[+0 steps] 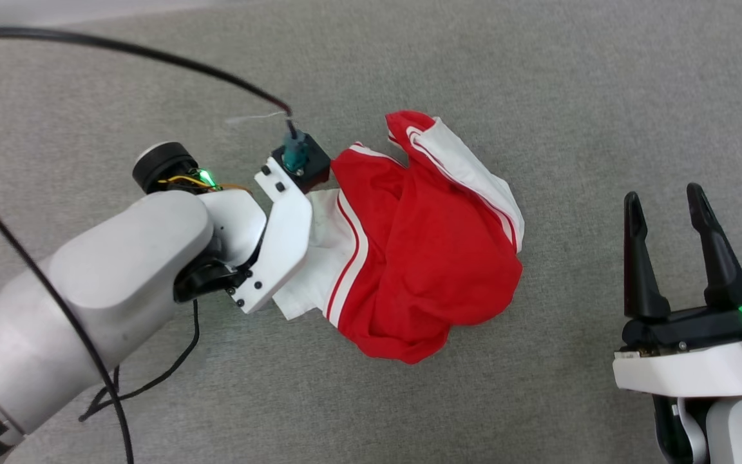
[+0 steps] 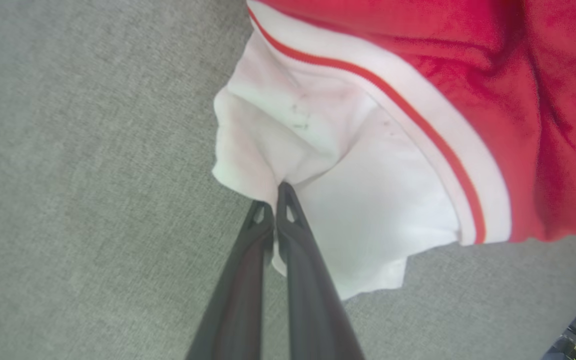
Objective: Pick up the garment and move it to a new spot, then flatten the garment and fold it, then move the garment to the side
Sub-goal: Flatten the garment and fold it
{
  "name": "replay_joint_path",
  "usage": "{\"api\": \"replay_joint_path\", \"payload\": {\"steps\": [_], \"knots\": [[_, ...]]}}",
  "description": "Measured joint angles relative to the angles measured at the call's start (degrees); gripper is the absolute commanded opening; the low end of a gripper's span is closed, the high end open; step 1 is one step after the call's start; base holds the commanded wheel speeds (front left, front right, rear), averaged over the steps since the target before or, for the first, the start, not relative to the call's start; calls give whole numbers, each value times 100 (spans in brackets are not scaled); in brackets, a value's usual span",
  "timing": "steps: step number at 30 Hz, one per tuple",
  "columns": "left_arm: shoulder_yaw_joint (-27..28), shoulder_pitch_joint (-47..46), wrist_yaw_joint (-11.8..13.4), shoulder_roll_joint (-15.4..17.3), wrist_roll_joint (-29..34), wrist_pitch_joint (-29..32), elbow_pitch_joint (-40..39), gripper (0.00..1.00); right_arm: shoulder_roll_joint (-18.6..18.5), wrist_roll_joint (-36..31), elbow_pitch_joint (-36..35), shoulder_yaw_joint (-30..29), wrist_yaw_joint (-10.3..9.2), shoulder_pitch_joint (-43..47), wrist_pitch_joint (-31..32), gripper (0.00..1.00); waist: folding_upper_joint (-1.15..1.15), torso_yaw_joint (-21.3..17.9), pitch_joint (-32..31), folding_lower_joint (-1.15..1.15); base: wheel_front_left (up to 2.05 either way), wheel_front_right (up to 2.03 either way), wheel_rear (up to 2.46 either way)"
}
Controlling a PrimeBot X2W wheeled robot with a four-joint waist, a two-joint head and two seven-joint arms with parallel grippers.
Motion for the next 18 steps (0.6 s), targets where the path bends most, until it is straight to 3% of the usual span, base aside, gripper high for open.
{"api": "replay_joint_path", "payload": {"steps": [4,11,18], "knots": [[2,-5,0,219,-197,-485,7,0,1,-11,49,-20,0,115,0,100,0,107,-217,0,0,0,0],[121,375,11,1006,-604,-904,279,0,1,-31,64,-41,0,237,0,100,0,284,-533,0,0,0,0],[131,1117,261,1479,-900,-1073,651,0,0,-97,64,-77,0,347,0,100,0,344,-604,0,0,0,0]]}}
